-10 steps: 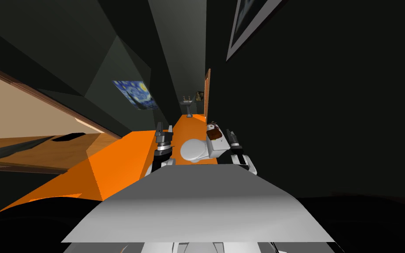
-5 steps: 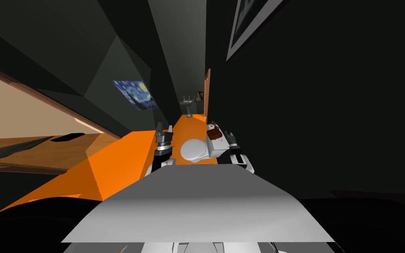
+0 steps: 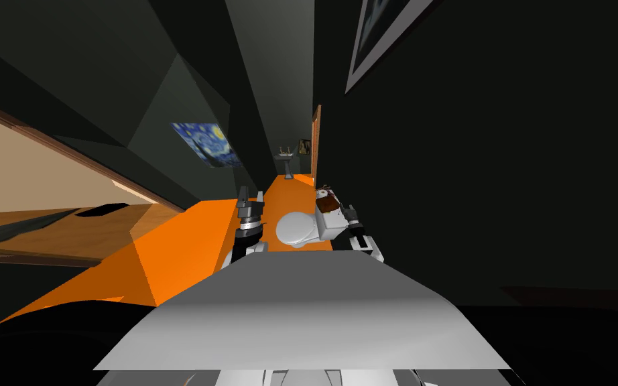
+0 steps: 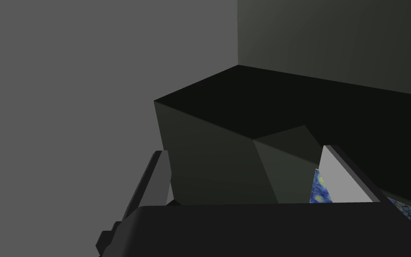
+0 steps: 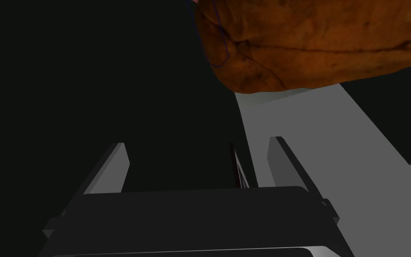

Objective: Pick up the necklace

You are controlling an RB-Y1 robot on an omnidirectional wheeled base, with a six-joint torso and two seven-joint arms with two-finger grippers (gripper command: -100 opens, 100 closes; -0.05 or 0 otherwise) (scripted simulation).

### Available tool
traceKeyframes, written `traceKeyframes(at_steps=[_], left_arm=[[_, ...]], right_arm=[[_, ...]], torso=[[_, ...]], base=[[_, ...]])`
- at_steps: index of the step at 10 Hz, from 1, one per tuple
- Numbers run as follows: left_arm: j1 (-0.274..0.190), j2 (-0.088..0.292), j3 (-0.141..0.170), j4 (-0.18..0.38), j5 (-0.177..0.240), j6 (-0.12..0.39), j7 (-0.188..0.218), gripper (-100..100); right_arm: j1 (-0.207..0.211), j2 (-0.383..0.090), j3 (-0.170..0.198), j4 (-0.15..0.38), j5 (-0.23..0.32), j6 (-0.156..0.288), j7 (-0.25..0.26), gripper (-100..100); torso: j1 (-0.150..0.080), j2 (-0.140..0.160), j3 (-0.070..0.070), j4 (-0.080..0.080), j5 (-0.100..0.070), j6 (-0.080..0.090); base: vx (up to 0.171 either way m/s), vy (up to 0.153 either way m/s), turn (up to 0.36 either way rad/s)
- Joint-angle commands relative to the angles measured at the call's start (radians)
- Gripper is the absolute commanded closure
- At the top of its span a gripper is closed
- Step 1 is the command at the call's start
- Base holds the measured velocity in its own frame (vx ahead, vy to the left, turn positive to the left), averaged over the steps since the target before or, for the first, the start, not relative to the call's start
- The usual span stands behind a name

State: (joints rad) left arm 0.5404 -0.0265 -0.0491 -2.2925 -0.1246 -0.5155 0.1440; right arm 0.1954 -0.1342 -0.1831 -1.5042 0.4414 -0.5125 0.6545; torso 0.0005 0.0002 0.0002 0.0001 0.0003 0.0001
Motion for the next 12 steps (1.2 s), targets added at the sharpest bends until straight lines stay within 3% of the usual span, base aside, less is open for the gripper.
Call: traceKeyframes(at_steps=[1, 5, 6, 12], left_arm=[[0.000, 0.000, 0.000, 0.000, 0.000, 0.000, 0.000, 0], [0.000, 0.000, 0.000, 0.000, 0.000, 0.000, 0.000, 0], [0.000, 0.000, 0.000, 0.000, 0.000, 0.000, 0.000, 0], [0.000, 0.000, 0.000, 0.000, 0.000, 0.000, 0.000, 0]], right_arm=[[-0.016, 0.003, -0.004, 0.046, 0.026, -0.004, 0.035, -100], [-0.064, 0.013, -0.021, 0.173, 0.102, -0.024, 0.139, -100], [-0.064, 0.013, -0.021, 0.181, 0.102, -0.024, 0.139, -100], [-0.116, 0.034, -0.039, 0.321, 0.182, -0.047, 0.250, -100]], torso=[[0.000, 0.000, 0.000, 0.000, 0.000, 0.000], [0.000, 0.000, 0.000, 0.000, 0.000, 0.000], [0.000, 0.000, 0.000, 0.000, 0.000, 0.000], [0.000, -0.001, -0.001, -0.001, 0.000, 0.000]], base=[[-0.006, 0.006, -0.003], [-0.008, 0.012, -0.008], [-0.006, 0.006, -0.005], [-0.005, 0.008, -0.004]])
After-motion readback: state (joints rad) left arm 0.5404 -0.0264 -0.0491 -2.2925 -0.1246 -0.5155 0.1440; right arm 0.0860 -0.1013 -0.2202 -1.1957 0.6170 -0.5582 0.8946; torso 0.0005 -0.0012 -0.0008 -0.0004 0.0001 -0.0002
